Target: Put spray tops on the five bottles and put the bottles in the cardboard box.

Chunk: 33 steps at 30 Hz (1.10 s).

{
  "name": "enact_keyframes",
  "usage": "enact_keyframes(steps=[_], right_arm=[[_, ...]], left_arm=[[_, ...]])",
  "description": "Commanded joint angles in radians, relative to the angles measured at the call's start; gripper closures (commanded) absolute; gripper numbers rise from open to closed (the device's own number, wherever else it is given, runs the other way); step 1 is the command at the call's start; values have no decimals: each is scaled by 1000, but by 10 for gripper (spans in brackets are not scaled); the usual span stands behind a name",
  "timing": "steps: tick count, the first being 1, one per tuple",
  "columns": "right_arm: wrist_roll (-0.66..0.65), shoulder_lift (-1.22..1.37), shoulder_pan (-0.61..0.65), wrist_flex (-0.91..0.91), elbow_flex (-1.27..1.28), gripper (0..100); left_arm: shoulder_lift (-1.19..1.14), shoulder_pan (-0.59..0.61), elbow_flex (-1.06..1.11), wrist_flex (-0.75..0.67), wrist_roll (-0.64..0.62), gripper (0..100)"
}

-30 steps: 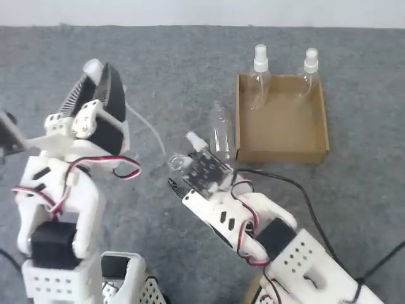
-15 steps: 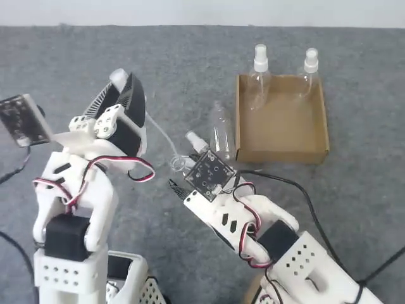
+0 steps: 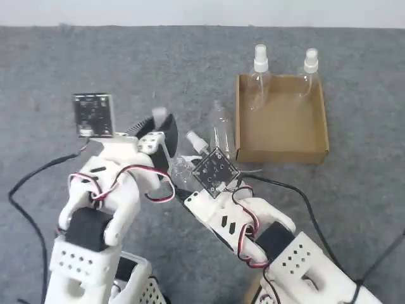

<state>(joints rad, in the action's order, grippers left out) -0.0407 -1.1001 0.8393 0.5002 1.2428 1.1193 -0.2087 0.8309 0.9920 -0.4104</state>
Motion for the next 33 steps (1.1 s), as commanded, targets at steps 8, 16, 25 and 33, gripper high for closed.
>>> enact_keyframes(steps=[8, 16, 25, 33], right_arm=[[18, -42, -22, -68, 6, 993], [20, -42, -42, -68, 6, 993], [77, -42, -114, -70, 5, 993], [77, -42, -114, -70, 5, 993]], left_arm=[[17, -15, 102, 3, 35, 990], [18, -100, 151, 2, 91, 988], [18, -107, 150, 2, 127, 892], [18, -11, 53, 8, 126, 815]])
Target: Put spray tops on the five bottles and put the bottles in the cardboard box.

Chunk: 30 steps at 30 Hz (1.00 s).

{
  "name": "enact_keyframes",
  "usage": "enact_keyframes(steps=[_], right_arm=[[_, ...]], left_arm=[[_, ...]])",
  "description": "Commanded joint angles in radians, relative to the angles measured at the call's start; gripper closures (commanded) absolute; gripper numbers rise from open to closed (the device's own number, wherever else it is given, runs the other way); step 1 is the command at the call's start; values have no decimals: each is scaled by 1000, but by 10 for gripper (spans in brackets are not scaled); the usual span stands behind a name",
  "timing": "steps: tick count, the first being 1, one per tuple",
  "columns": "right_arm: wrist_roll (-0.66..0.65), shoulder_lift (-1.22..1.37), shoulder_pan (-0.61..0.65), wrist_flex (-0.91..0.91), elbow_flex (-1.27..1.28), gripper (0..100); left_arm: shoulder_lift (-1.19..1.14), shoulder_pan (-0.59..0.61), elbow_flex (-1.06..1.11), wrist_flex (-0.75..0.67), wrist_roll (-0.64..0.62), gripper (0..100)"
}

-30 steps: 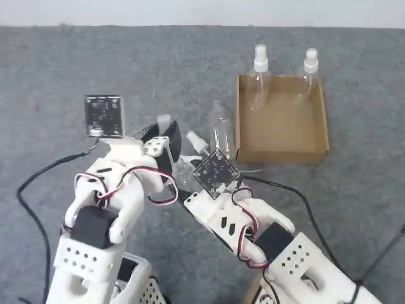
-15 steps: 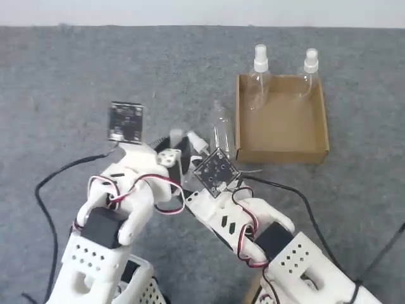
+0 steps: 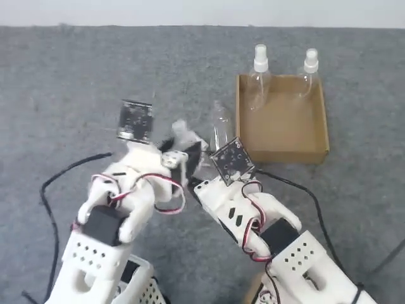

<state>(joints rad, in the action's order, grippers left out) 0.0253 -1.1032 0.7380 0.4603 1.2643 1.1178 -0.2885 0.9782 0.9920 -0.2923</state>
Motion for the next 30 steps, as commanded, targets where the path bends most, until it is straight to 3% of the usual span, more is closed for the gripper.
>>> enact_keyframes(steps=[1, 15, 25, 30], right_arm=[[11, -39, -13, -30, -15, 993], [11, -38, -13, -22, -15, 993], [11, -39, -13, -21, -15, 993], [11, -39, -13, -21, -15, 993]], left_arm=[[20, 97, -113, 8, 8, 814], [6, 293, -174, -80, 46, 815], [-150, 193, -194, -107, 83, 815], [-163, 137, -193, -57, 115, 815]])
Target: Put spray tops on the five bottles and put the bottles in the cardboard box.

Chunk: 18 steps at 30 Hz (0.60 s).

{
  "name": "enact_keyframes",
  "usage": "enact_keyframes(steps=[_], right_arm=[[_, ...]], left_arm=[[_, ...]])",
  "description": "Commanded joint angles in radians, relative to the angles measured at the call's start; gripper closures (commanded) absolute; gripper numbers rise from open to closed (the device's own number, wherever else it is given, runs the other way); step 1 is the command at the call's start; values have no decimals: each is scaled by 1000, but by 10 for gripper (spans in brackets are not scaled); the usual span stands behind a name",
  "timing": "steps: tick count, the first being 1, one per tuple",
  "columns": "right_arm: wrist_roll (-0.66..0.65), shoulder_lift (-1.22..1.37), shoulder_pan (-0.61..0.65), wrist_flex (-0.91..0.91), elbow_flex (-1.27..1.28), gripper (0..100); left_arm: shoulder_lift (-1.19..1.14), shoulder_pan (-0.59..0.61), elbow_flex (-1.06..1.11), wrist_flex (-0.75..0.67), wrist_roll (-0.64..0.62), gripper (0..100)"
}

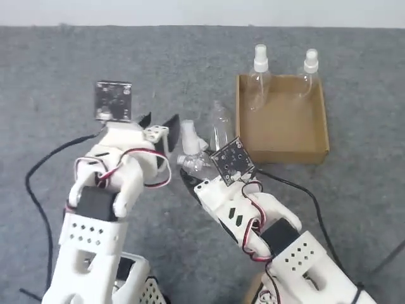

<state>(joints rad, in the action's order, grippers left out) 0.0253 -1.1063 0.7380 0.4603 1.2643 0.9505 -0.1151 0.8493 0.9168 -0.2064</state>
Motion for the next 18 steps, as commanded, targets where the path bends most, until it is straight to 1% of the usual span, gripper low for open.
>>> enact_keyframes(steps=[1, 6, 9, 13, 18], right_arm=[[11, -36, -13, -21, -15, 993], [11, -36, -13, -21, -15, 993], [11, -36, -13, -21, -15, 993], [11, -36, -13, -21, -15, 993], [11, -36, -13, -21, -15, 993]], left_arm=[[12, -46, -64, 37, 31, 815], [84, -54, -62, 114, 31, 815], [138, -48, -64, 130, 32, 816], [184, -20, -107, 110, 34, 816], [98, -14, -186, 58, 31, 814]])
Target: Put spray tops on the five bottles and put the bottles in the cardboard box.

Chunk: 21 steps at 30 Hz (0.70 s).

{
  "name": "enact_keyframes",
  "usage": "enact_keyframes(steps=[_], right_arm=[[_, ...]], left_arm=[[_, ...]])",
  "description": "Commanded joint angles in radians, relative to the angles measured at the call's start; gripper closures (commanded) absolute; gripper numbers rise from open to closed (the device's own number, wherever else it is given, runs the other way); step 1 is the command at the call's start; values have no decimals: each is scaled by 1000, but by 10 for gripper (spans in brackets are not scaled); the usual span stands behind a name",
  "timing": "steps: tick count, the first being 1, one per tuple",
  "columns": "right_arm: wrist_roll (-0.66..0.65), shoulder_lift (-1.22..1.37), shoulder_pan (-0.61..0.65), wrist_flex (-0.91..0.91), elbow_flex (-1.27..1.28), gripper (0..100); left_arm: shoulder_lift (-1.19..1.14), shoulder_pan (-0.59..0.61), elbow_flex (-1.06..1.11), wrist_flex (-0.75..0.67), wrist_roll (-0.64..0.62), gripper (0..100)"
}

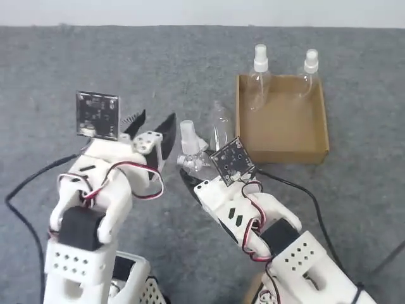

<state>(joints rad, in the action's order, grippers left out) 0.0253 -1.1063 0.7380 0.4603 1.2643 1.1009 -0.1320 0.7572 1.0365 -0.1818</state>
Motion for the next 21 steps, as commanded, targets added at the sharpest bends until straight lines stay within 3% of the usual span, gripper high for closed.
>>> enact_keyframes(steps=[1, 7, 21], right_arm=[[11, -36, -13, -21, -15, 993], [11, -36, -13, -21, -15, 993], [11, -36, -13, -21, -15, 993]], left_arm=[[-84, 3, -108, -72, 6, 814], [-215, 3, -125, -72, 6, 814], [-103, -63, 82, -77, 8, 815]])
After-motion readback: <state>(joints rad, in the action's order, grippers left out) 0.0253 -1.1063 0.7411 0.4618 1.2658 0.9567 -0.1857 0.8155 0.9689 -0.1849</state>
